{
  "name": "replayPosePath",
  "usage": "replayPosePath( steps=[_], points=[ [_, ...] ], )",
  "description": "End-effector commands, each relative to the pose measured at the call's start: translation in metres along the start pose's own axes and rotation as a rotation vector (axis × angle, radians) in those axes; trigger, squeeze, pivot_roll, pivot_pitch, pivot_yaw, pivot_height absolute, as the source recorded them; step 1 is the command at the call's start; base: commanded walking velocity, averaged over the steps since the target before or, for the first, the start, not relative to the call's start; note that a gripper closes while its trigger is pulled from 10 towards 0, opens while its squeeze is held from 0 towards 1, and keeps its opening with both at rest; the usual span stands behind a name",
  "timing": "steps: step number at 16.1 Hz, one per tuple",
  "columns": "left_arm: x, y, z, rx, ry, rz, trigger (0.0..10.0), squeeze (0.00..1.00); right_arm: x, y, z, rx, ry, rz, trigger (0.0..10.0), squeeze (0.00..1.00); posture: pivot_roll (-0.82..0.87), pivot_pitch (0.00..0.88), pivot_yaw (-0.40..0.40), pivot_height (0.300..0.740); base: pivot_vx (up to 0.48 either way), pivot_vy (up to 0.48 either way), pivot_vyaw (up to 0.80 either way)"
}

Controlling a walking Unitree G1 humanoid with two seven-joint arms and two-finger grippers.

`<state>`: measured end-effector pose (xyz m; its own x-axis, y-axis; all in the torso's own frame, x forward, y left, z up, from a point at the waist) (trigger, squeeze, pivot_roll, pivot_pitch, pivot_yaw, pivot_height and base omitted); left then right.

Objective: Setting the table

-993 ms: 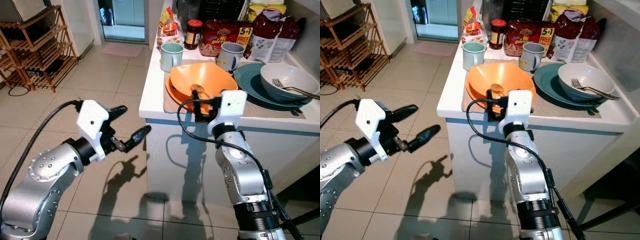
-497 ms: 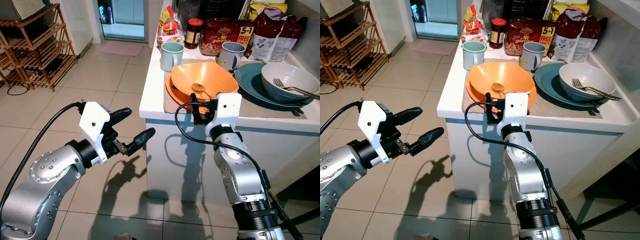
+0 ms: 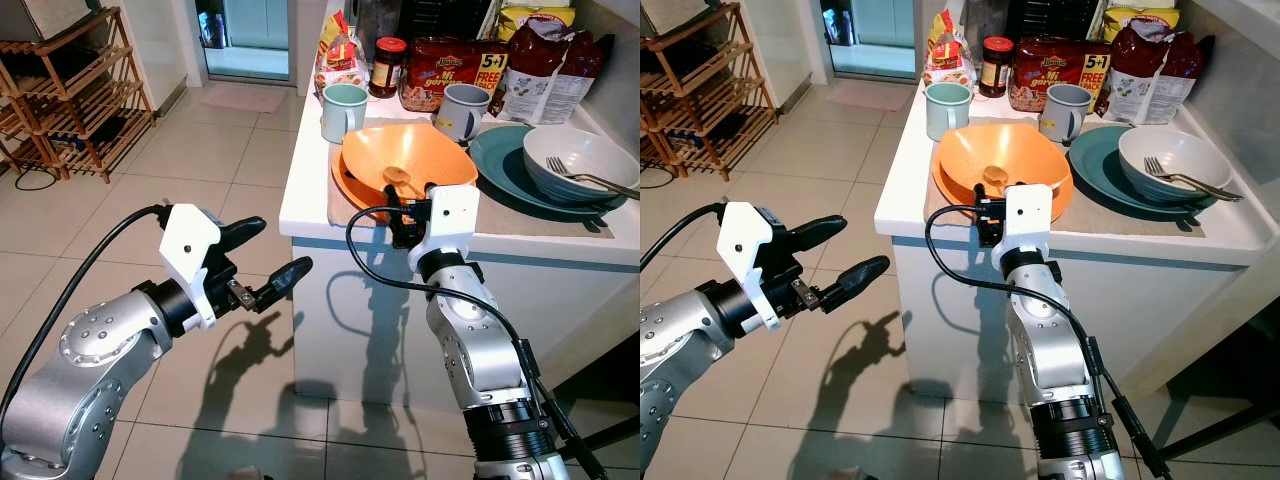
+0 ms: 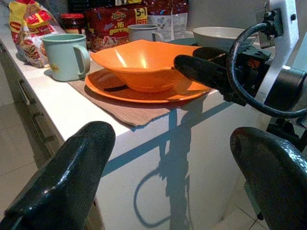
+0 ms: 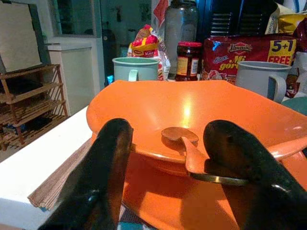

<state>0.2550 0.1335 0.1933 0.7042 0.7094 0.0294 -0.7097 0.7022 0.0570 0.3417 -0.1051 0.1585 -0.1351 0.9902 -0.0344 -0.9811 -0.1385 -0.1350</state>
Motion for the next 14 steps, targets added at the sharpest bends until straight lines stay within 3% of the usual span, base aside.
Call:
replayPosePath(
  steps=[1, 14],
  points=[
    [-0.0046, -0.0004, 0.0041, -0.006, -0.02, -0.021, 10.0, 0.0, 0.0005, -0.0036, 0.0034, -0.013, 0.012, 0.006, 0.1, 0.0, 0.11, 0.0, -0.016, 0.74, 0.0, 0.0, 0.0],
    [-0.0041, -0.0007, 0.0047, 0.0, -0.033, -0.028, 10.0, 0.0, -0.0023, -0.0051, 0.0054, -0.022, 0.006, -0.013, 0.0, 0.0, 0.12, 0.002, -0.006, 0.74, 0.0, 0.0, 0.0]
  ],
)
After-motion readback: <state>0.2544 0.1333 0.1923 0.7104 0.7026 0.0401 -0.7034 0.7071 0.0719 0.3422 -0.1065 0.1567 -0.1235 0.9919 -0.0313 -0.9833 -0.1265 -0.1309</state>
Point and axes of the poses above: a point about 5 cm out from each wrist's last joint towards the gripper, its own y axis pointing back from the gripper into the wrist, its own z axis along the axis of the wrist's last joint, x = y × z, the point moved 3 cm from there along -y, pointing out of the wrist towards the gripper, and after that the axes turned 1 degree about y, right-handed, at the moved point
